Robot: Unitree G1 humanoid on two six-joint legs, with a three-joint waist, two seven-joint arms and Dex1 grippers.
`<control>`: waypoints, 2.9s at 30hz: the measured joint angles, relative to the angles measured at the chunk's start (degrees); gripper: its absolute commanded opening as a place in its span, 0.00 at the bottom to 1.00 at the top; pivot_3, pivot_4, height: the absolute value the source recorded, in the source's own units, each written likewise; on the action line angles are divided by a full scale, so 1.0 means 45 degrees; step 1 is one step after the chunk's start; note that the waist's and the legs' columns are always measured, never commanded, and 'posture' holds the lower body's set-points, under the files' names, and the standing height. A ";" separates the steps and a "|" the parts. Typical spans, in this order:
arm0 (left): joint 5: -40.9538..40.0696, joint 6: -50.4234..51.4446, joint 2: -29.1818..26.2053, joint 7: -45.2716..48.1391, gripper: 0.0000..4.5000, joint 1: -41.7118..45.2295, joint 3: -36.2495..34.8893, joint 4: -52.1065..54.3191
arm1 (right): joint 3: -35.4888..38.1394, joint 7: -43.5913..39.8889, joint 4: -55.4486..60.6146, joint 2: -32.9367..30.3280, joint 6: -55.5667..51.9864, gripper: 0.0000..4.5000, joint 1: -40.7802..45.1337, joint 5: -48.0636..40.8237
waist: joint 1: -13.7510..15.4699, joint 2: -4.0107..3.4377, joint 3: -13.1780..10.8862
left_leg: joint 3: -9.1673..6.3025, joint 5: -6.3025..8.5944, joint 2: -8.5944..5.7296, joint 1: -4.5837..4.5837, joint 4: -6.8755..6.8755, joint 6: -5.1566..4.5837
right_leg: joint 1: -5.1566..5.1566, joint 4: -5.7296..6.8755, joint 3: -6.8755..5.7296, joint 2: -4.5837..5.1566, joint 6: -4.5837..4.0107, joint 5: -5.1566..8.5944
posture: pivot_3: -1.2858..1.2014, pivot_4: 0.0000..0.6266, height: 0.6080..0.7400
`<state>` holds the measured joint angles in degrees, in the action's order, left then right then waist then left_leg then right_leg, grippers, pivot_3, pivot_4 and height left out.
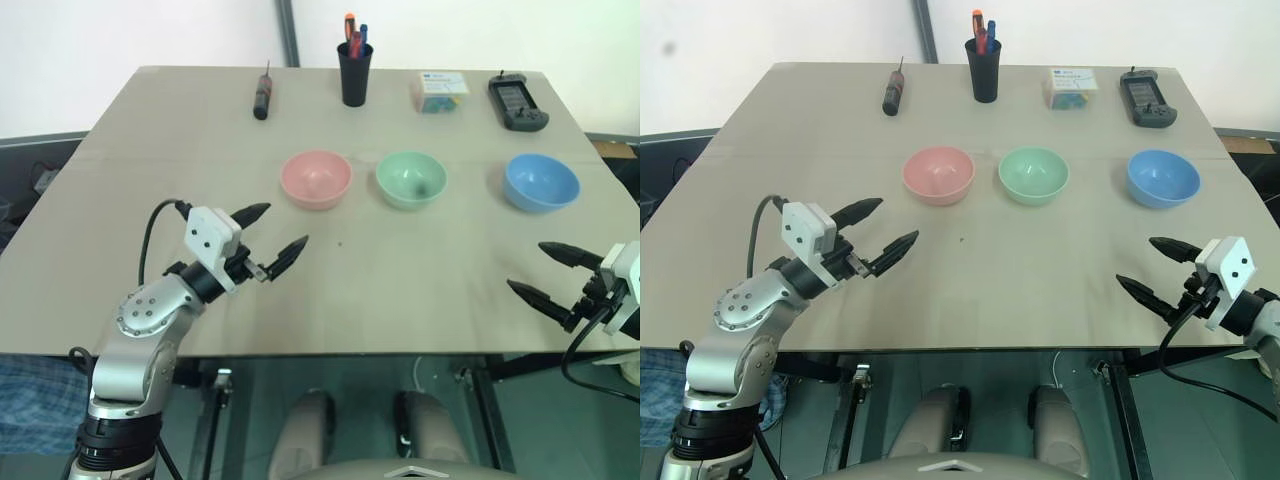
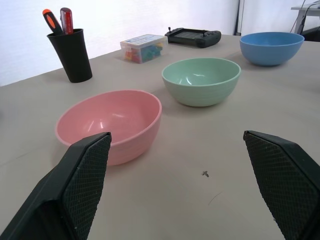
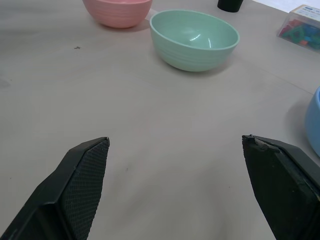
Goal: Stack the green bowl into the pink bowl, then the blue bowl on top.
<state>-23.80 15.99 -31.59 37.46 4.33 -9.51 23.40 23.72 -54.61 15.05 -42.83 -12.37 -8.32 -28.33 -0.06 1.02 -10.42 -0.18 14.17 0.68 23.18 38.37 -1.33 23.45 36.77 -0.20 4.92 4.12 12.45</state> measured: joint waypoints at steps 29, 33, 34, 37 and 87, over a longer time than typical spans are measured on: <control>0.5928 -0.0922 0.0234 -0.0966 1.00 0.7166 0.4334 -0.7138 | 0.0535 0.1319 0.2996 0.0233 -0.1100 0.99 -0.0663 -0.1794 | 0.0148 0.0008 0.0002 | -0.0001 0.0000 -0.0005 -0.0004 0.0000 0.0000 | -0.0006 0.0003 -0.0001 -0.0005 0.0010 -0.0004 | 0.52 0.24 1.00; 0.6283 -0.1589 0.0482 -0.0397 1.00 0.7887 0.4893 -0.8517 | 0.0690 0.1518 0.3198 0.0350 -0.1099 0.99 -0.1006 -0.1796 | 0.0184 0.0009 0.0002 | -0.0003 0.0000 -0.0008 0.0006 0.0002 0.0000 | -0.0005 0.0002 -0.0004 -0.0003 0.0010 -0.0004 | 0.52 0.24 1.00; 0.6355 -0.1715 0.0499 -0.0279 1.00 0.8047 0.4974 -0.8762 | 0.0724 0.1570 0.3233 0.0358 -0.1099 0.99 -0.1026 -0.1796 | 0.0187 0.0009 0.0001 | -0.0004 0.0000 -0.0009 0.0011 0.0004 0.0000 | -0.0004 0.0001 -0.0006 -0.0003 0.0010 -0.0004 | 0.52 0.24 1.00; 0.6652 -0.2387 0.0643 -0.0021 1.00 0.8615 0.5203 -0.9701 | 0.0917 0.1731 0.3459 0.0424 -0.1078 0.99 -0.1230 -0.1796 | 0.0191 0.0009 0.0001 | -0.0006 0.0000 -0.0011 0.0014 0.0005 0.0000 | -0.0002 -0.0001 -0.0007 -0.0001 0.0011 -0.0004 | 0.52 0.24 1.00; 0.5974 -0.7545 0.0714 0.6983 0.02 0.8846 0.7376 -0.7810 | 0.0789 0.2110 0.3431 0.0714 -0.0985 1.00 -0.1021 -0.1388 | 0.0185 0.0002 0.0005 | -0.0035 -0.0001 -0.0010 0.0079 0.0062 -0.0002 | 0.0030 0.0013 -0.0029 -0.0002 0.0010 -0.0006 | 0.52 0.24 1.00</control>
<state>3.08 -17.97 -28.38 68.88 44.14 23.68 -11.75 27.27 -45.12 30.49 -39.62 -16.80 -12.92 -34.58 0.77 1.03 -10.39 -0.34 14.16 0.64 23.53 38.65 -1.34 23.58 36.83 -0.33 4.91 4.17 12.42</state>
